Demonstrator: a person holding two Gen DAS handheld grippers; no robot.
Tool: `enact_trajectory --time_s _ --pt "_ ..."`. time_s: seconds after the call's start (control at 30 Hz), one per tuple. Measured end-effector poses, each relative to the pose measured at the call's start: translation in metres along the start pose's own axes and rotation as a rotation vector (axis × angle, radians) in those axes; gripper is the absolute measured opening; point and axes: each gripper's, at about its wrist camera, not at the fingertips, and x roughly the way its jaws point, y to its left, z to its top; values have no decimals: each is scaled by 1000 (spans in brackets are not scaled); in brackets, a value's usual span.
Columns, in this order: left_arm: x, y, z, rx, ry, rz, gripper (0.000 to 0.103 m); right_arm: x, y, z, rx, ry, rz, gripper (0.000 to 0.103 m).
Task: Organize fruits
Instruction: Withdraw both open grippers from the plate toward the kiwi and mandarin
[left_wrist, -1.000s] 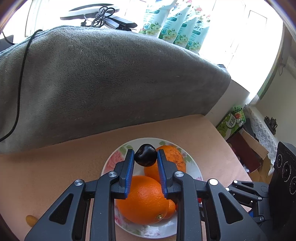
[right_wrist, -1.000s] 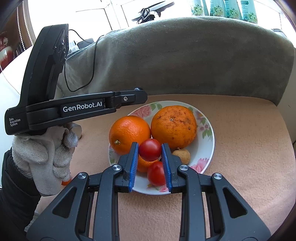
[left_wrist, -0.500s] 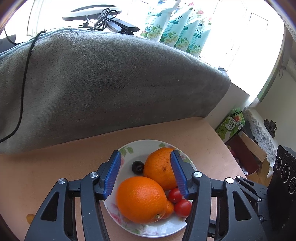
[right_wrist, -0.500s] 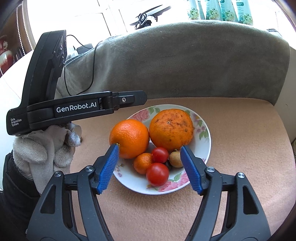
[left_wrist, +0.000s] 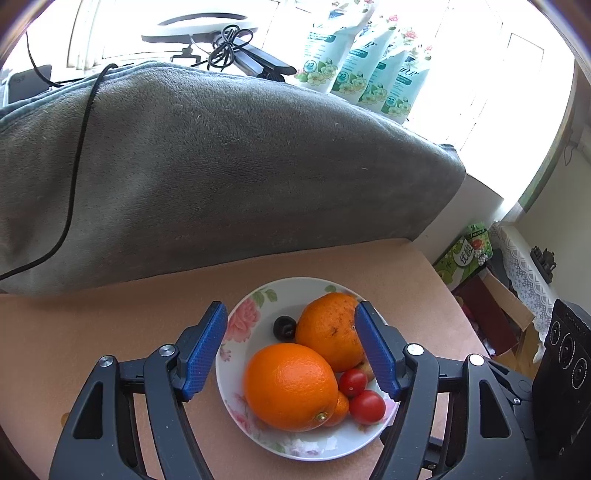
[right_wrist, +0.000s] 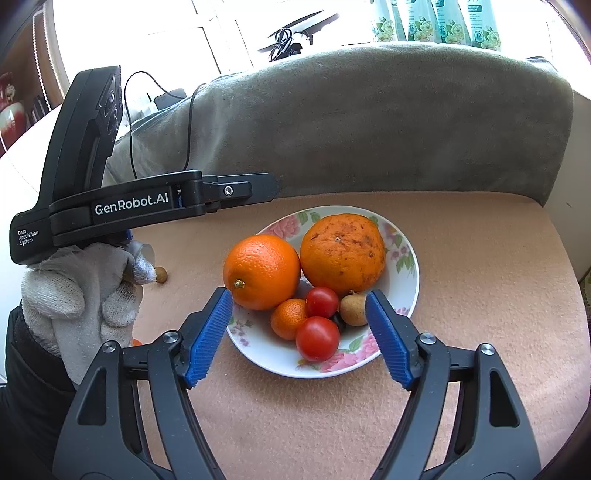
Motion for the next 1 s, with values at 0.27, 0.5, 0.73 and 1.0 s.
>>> enact_trajectory --time_s 0.27,0.5,0.73,1.0 --pt "-15 -3 -3 17 -18 12 72 -9 9 -3 -10 -19 1 89" --pt "-35 -5 -6 33 -53 37 72 -16 22 -5 -30 -25 -4 89" --pt "-56 -7 -12 51 -92 60 72 -22 32 -7 -44 -34 0 89" --pt "-75 -3 -22 62 -119 91 72 -29 45 -13 -58 -49 -22 89"
